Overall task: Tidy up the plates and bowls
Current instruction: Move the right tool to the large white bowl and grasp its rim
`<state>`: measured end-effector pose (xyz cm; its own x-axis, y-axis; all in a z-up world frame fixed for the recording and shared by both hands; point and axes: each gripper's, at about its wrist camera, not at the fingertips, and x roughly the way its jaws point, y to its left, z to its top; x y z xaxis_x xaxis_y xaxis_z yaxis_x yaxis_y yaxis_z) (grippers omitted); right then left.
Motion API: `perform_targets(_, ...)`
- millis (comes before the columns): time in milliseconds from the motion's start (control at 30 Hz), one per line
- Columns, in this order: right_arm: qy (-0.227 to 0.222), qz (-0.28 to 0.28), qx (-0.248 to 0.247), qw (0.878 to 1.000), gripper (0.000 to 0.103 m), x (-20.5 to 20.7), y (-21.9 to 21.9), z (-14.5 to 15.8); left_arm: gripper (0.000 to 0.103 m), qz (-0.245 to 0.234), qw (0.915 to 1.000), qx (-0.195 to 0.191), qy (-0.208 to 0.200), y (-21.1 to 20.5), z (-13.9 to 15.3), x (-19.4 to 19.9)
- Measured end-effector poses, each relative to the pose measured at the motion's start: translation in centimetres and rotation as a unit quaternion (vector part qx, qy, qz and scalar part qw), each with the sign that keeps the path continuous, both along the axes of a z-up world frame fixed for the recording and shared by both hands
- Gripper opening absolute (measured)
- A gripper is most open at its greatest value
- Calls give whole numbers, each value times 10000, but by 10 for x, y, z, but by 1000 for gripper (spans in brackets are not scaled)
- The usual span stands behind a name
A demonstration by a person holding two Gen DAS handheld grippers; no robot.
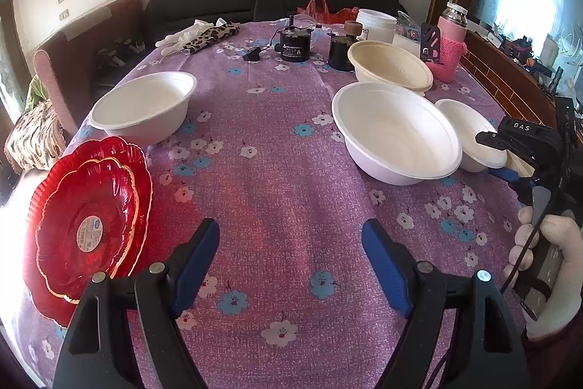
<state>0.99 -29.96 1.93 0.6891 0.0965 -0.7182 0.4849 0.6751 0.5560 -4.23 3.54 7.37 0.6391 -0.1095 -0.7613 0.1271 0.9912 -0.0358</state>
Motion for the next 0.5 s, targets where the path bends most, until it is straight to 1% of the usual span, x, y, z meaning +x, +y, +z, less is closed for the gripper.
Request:
perform_targets(33,10,-29,18,10000,33,2,-2,-1,80,-9,10000,-20,-2,0,0,0)
perform_targets(67,68,-41,-2,10000,26,2,-3,-2,80,-21,10000,-49,0,-1,1,-1)
perform_targets(133,107,41,45,9999,17,3,-4,-3,80,-73,9999,-140,20,-2,2,-1)
perform_targets(167,127,99,40,9999,15,1,-2,-4,80,-110,9998,-184,32,-4,2,0)
perform_targets(300,218,336,97,9992,15,-15,0,-6,80,-269,9989,-361,154,-12,2,0)
perform_targets(400,336,493,250,9979,15,-36,-4,-8,80,-399,9982,-418,168,-20,3,-3)
perform_targets(500,521,781,423,9947,15,-63,-7,-10,80,-652,9965,-494,184,-32,5,-8)
